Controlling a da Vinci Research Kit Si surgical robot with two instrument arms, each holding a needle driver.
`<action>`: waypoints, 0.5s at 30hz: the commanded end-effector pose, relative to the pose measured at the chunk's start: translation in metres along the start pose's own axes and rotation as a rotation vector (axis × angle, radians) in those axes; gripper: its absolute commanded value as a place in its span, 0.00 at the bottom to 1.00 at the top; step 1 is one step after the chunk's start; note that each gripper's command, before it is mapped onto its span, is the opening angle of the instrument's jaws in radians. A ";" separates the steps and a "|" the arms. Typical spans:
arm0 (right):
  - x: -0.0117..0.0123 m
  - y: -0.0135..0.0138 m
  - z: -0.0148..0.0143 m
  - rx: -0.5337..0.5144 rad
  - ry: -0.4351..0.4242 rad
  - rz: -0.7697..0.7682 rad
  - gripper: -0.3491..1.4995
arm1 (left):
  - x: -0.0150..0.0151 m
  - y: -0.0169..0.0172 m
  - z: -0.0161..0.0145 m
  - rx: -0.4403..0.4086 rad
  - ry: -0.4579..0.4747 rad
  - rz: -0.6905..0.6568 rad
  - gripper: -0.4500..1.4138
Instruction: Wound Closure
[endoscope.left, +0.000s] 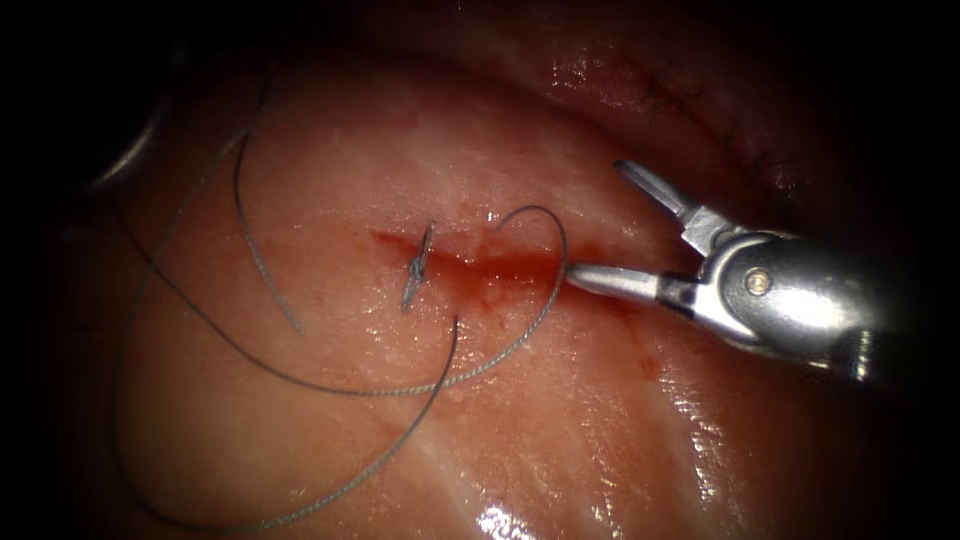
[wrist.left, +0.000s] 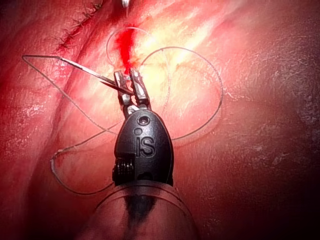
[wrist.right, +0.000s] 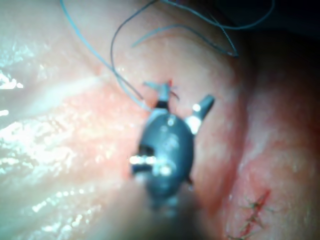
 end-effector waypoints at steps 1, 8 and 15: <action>-0.0009 -0.0007 0.0023 0.013 0.000 -0.007 0.92 | -0.0008 0.0008 0.0007 -0.011 0.000 -0.005 0.00; -0.0054 -0.0044 0.0067 0.041 -0.044 -0.064 0.92 | -0.0011 0.0015 0.0017 -0.024 0.000 -0.005 0.00; -0.0072 -0.0075 0.0060 0.090 -0.060 -0.098 0.91 | -0.0011 0.0015 0.0016 -0.024 0.000 -0.005 0.00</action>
